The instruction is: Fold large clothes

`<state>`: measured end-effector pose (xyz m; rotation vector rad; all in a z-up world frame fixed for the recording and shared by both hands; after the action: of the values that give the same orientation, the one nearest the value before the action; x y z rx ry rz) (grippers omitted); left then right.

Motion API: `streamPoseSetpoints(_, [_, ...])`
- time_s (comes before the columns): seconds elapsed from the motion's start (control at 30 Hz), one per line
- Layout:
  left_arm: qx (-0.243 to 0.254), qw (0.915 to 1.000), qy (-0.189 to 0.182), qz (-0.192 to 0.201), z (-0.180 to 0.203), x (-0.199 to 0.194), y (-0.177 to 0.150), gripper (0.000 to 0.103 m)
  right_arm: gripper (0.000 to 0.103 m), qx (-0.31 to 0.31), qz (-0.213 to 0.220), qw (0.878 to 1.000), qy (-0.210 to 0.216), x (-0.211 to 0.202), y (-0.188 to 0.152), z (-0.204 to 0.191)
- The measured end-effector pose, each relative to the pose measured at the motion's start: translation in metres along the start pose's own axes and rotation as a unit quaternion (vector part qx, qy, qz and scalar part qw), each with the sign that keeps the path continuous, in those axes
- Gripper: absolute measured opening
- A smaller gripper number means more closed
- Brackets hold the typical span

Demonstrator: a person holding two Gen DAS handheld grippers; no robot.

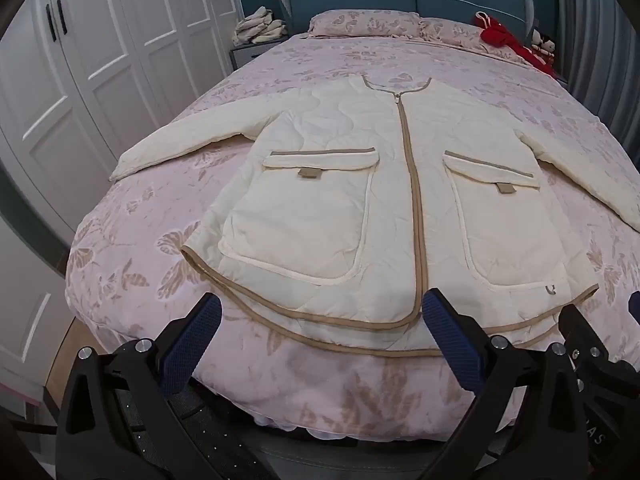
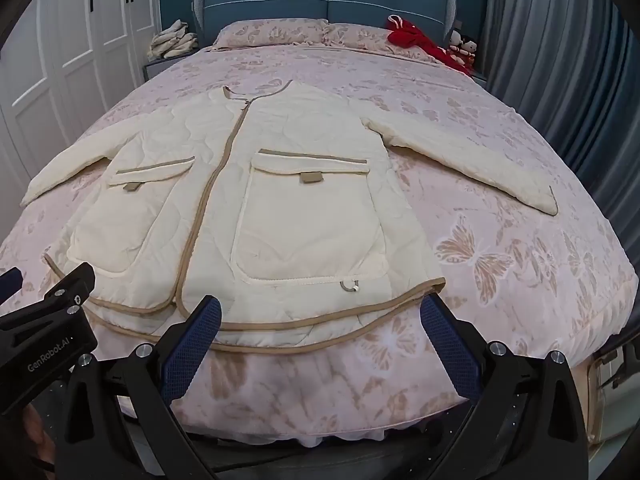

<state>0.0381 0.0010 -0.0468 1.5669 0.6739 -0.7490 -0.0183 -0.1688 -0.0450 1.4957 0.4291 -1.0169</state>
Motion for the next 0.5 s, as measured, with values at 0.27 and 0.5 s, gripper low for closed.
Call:
streamPoseSetpoints(0.27, [0.007,0.9999,-0.001,0.009,0.0071,-0.0041,-0.0045,0.098,0.098,0.003,0.002,1.000,-0.001,-0.0034,0.0018,-0.0004])
streamPoseSetpoints(0.5, [0.007,0.9999,-0.005,0.006,0.0004,-0.0031,0.0007,0.098,0.098,-0.001,0.006,1.000,-0.003,-0.0078,0.0040,-0.0022])
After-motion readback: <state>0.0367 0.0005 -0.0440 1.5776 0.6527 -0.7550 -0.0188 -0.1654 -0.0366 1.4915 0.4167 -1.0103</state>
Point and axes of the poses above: each gripper's, at about its wrist camera, not at the fingertips, and x roughly the way its jaws point, z to its right, y to its top, the point moved 6 cm from there along x, roughly the way its jaws point, and after that the axes turned 3 degrees about -x, right-handed, at the moved point
